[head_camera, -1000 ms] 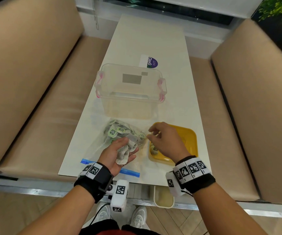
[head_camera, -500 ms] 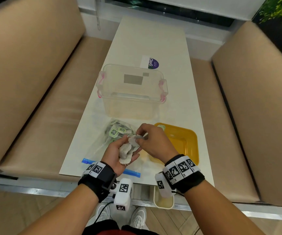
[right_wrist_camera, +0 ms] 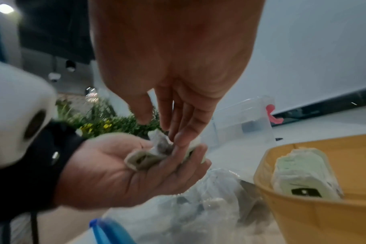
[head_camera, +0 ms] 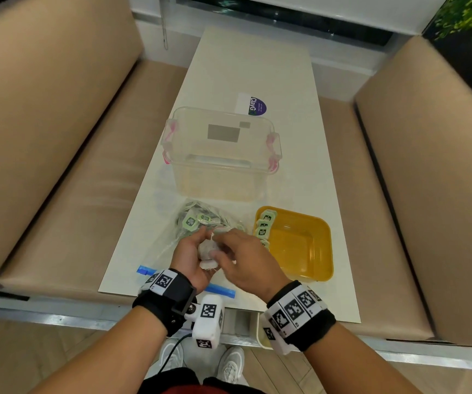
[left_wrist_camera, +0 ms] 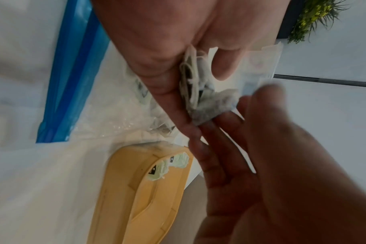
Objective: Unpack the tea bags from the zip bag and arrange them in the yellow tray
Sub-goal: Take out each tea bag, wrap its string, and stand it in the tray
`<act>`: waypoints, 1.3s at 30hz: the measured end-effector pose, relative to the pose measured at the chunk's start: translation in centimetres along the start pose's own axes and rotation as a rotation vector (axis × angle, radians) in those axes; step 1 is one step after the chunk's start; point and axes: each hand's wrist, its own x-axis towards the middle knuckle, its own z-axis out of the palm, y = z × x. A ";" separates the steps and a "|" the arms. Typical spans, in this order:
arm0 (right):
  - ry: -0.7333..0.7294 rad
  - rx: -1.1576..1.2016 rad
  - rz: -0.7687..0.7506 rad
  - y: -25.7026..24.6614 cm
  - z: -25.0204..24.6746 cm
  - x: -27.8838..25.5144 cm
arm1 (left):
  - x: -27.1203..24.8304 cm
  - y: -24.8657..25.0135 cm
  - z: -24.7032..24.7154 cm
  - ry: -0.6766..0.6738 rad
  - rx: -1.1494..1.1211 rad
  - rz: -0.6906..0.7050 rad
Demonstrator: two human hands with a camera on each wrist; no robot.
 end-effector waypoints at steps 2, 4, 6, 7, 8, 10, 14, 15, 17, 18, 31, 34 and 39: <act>0.074 0.052 0.045 0.1 -0.6 0.4 | -0.2 0.0 0.2 -0.030 -0.070 -0.003; 0.073 0.026 0.115 0.2 -1.0 1.0 | -0.1 -0.1 0.2 -0.047 -0.089 -0.001; 0.007 -0.032 0.169 0.3 -1.1 1.5 | -0.1 -0.2 0.4 -0.060 -0.072 -0.006; -0.027 -0.065 0.181 0.3 -1.1 1.7 | 0.0 -0.3 0.4 -0.072 -0.060 -0.013; -0.058 -0.093 0.186 0.3 -1.0 1.9 | 0.0 -0.3 0.4 -0.082 -0.045 -0.021; -0.102 -0.126 0.186 0.3 -1.1 2.0 | 0.2 -0.4 0.2 -0.092 -0.002 -0.028; -0.160 -0.149 0.190 0.3 -1.3 2.2 | 0.4 -0.3 -0.1 -0.116 0.034 -0.056; -0.173 -0.148 0.197 0.3 -1.4 2.2 | 0.4 -0.3 -0.1 -0.127 0.040 -0.061; -0.191 -0.147 0.217 0.4 -1.6 2.4 | 0.3 -0.2 -0.2 -0.147 0.060 -0.061; -0.198 -0.148 0.226 0.4 -1.7 2.5 | 0.2 -0.1 -0.1 -0.159 0.070 -0.062; -0.191 -0.075 0.178 0.2 -2.7 3.1 | -0.3 0.1 0.4 -0.108 0.055 -0.030; -0.156 -0.065 0.135 0.0 -3.1 2.8 | 0.0 0.1 0.2 -0.065 0.046 -0.029; -0.114 0.006 0.128 -0.5 -4.3 2.4 | 0.2 0.2 0.4 -0.016 0.099 -0.002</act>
